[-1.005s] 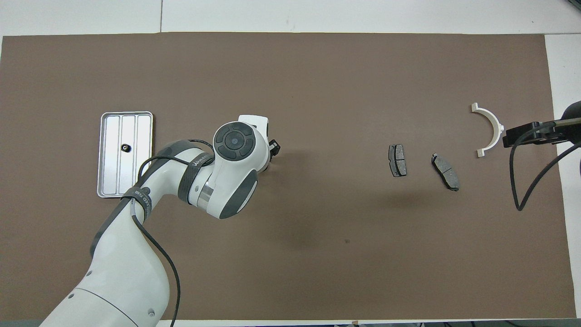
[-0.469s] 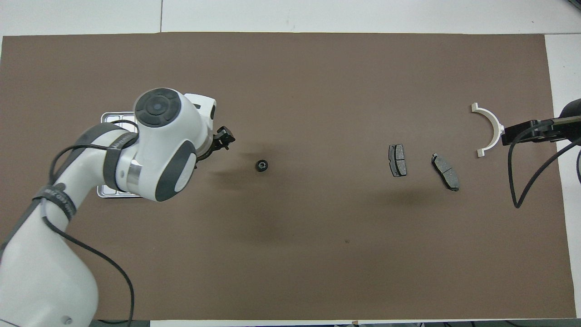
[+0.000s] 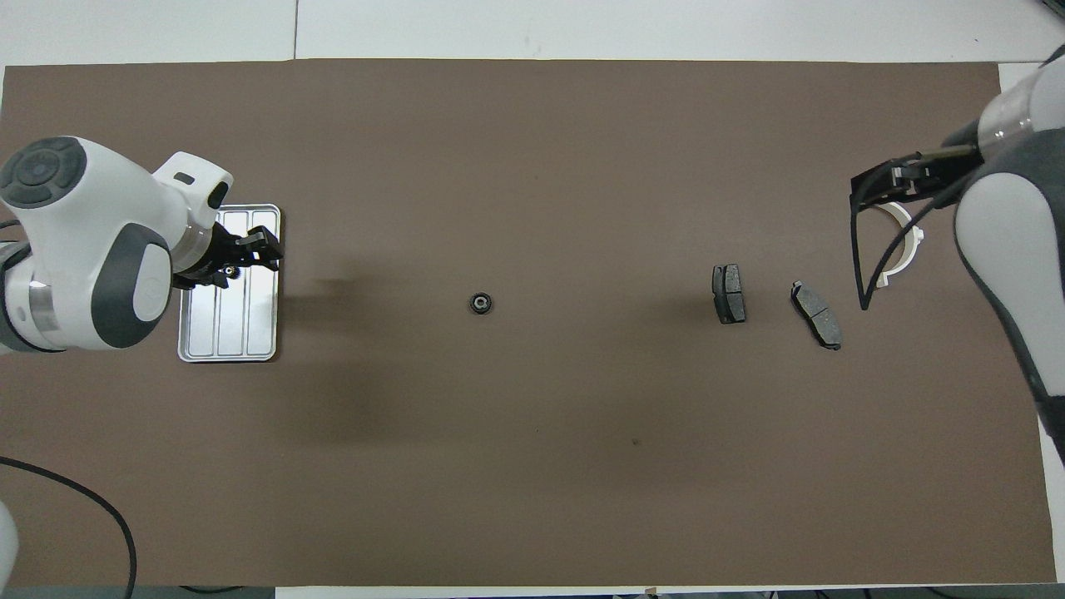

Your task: Place bearing gear from tray to pile

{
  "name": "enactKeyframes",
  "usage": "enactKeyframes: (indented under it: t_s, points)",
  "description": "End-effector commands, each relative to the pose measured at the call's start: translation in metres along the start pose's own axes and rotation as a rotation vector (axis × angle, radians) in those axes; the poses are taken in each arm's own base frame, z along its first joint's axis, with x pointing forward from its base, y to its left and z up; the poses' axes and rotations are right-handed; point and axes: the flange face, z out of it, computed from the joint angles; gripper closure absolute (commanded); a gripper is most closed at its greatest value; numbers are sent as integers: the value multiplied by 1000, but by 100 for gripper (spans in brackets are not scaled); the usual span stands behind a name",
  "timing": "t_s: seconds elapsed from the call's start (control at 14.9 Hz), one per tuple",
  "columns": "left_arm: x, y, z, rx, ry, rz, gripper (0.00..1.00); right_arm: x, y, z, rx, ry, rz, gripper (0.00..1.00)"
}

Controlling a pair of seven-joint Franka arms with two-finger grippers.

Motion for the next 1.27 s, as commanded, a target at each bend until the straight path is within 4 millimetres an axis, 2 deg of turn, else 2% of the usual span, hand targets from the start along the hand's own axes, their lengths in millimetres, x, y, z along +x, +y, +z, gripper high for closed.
enactKeyframes:
  t_s: [0.0,0.13,0.27,0.4,0.67,0.8,1.0,1.21]
  points:
    - [2,-23,6,-8,32,45,43,48,-59,13,3,-14,62,2]
    - [5,-38,22,-13,55,73,46,43,-135,22,-15,-9,120,1]
    - [4,-38,38,-15,66,72,51,33,-196,29,-26,0,153,1]
    - [6,-39,43,-16,69,73,53,14,-269,42,-49,27,204,1]
    - [9,-41,48,-17,78,70,53,-26,-369,66,-67,61,210,1]
    - [10,-42,48,-18,81,72,53,-41,-405,91,-88,60,204,1]
    - [12,-42,54,-19,88,71,53,-55,-451,112,-41,93,200,1]
    - [15,-50,57,-19,92,59,53,-53,-460,120,7,118,181,1]
